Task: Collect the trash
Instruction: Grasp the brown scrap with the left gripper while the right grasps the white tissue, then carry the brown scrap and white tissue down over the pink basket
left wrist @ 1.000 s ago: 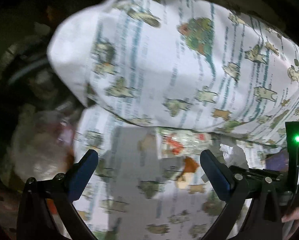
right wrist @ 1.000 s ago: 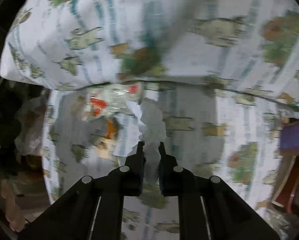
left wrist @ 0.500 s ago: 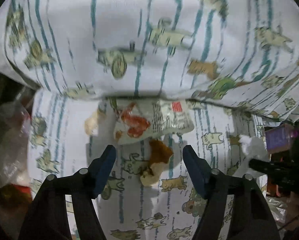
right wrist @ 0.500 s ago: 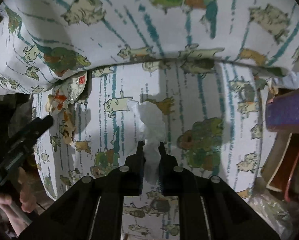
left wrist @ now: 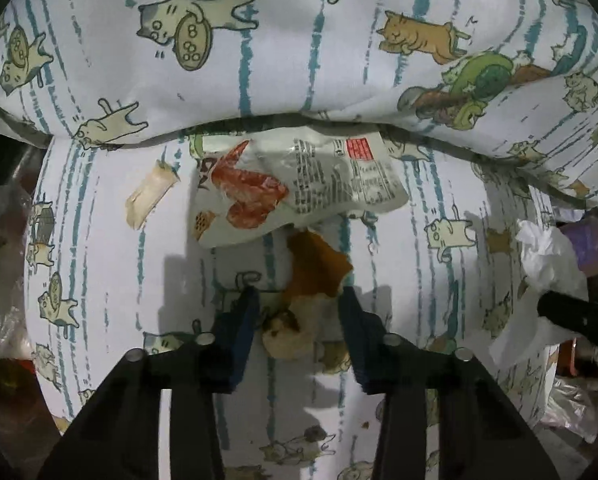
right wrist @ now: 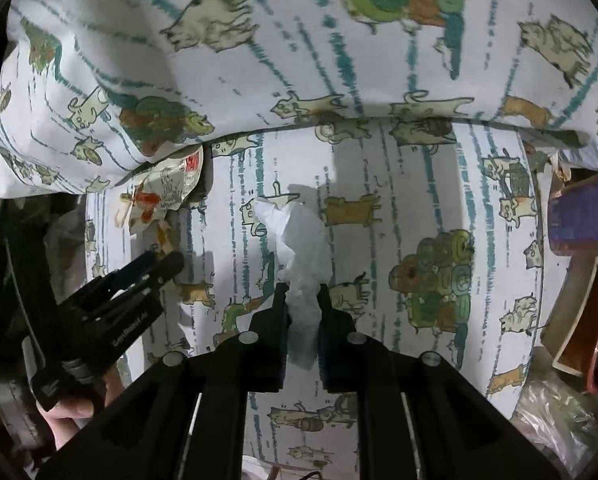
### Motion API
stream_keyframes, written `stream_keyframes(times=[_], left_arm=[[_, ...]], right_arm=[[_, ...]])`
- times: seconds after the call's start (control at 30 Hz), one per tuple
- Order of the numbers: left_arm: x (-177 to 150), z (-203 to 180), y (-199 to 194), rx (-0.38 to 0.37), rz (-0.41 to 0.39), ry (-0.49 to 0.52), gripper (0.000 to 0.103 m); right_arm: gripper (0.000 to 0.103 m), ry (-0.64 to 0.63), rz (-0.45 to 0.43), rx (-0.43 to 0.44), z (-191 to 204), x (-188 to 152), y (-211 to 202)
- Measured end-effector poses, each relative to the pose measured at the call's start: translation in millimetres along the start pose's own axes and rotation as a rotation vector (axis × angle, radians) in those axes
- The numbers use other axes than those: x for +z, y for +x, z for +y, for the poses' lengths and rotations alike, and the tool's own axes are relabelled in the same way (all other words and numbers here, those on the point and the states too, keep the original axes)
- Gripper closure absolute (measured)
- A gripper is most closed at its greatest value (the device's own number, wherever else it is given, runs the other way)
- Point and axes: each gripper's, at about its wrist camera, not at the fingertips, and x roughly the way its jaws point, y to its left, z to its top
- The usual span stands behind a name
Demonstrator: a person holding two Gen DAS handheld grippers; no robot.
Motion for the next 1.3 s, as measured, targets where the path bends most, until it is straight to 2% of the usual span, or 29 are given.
stream_keyframes(times=[0.13, 0.23, 0.37, 0.53, 0.67, 0.73, 0.83, 1.0, 1.17, 1.3], left_arm=[[1.4, -0.1, -5.6, -0.063, 0.0, -0.05, 0.073], [1.1, -6.1, -24.5, -0.059, -0.045, -0.023, 0.073], [-5.1, -8.2, -53.5, -0.06, -0.111, -0.042, 0.076], [-19.3, -18.2, -81.6, 0.01, -0.232, -0.013, 0.076], [-25.7, -20.9, -113.5, 0.008, -0.338, 0.007, 0.076], [-29.4, -20.0, -131.1, 0.031, -0.409, 0.019, 0.076], [-30.7, -11.1, -146.7, 0.025, -0.472, -0.008, 0.076], [-38.2, 13.3, -165.0, 0.051, -0.52, -0.09, 0.076], [-49.5, 28.2, -185.1, 0.077, -0.568, -0.1, 0.076], [-60.4, 34.2, -212.4, 0.093, -0.64, -0.098, 0.076]], right_arm=[[0.091, 0.015, 0.005, -0.027, 0.5, 2.1, 6.0], [0.091, 0.027, 0.003, -0.023, -4.0, 3.9, 7.5], [0.091, -0.073, -0.024, -0.028, 11.4, 1.4, 5.8], [0.091, -0.143, -0.139, 0.01, 41.4, -9.5, -14.4], [0.091, -0.177, -0.249, 0.007, 61.3, -15.1, -28.0], [0.091, -0.211, -0.275, 0.012, 73.0, -18.2, -30.7], [0.091, -0.237, -0.312, 0.021, 85.8, -24.6, -34.5], [0.091, -0.224, -0.365, 0.007, 82.7, -33.1, -42.7], [0.091, -0.234, -0.402, 0.017, 77.0, -42.2, -50.6], [0.091, -0.281, -0.44, 0.024, 83.5, -54.5, -65.3]])
